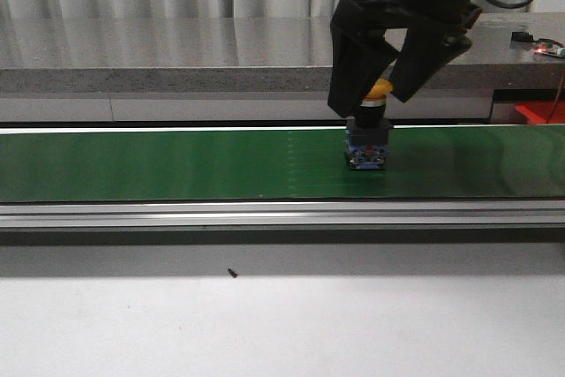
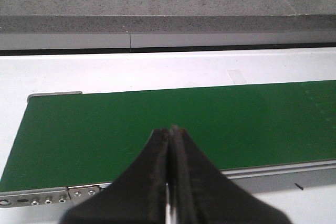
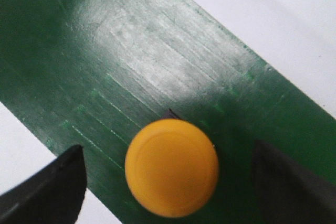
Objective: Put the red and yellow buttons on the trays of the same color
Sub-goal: 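Lower the right gripper onto the last yellow button and close, then carry the yellow button with the right gripper into the yellow tray and open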
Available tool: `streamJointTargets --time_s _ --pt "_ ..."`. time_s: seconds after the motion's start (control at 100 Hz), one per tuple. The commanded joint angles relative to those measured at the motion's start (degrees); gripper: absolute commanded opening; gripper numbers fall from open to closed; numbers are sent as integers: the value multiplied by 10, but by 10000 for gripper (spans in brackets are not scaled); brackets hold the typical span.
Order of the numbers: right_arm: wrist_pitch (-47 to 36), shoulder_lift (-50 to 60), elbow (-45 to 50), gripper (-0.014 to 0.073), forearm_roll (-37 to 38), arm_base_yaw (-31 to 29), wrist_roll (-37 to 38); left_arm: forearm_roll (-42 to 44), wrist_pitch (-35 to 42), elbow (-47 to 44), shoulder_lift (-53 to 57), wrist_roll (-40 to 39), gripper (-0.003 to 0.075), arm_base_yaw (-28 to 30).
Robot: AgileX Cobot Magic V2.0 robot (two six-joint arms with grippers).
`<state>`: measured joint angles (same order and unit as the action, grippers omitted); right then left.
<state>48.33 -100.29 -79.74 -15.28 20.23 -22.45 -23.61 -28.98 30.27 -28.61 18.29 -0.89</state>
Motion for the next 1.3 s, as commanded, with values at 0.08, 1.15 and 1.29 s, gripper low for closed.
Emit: streamJointTargets --time_s 0.08,1.15,1.29 --pt "-15 11 -20 460 -10 0 0 -14 38 16 -1 -1 -20 -5" --pt "192 209 -40 233 112 -315 159 -14 38 16 -1 -1 -20 -5" --pt "192 206 -38 234 112 -418 153 -14 38 16 -1 -1 -20 -5"
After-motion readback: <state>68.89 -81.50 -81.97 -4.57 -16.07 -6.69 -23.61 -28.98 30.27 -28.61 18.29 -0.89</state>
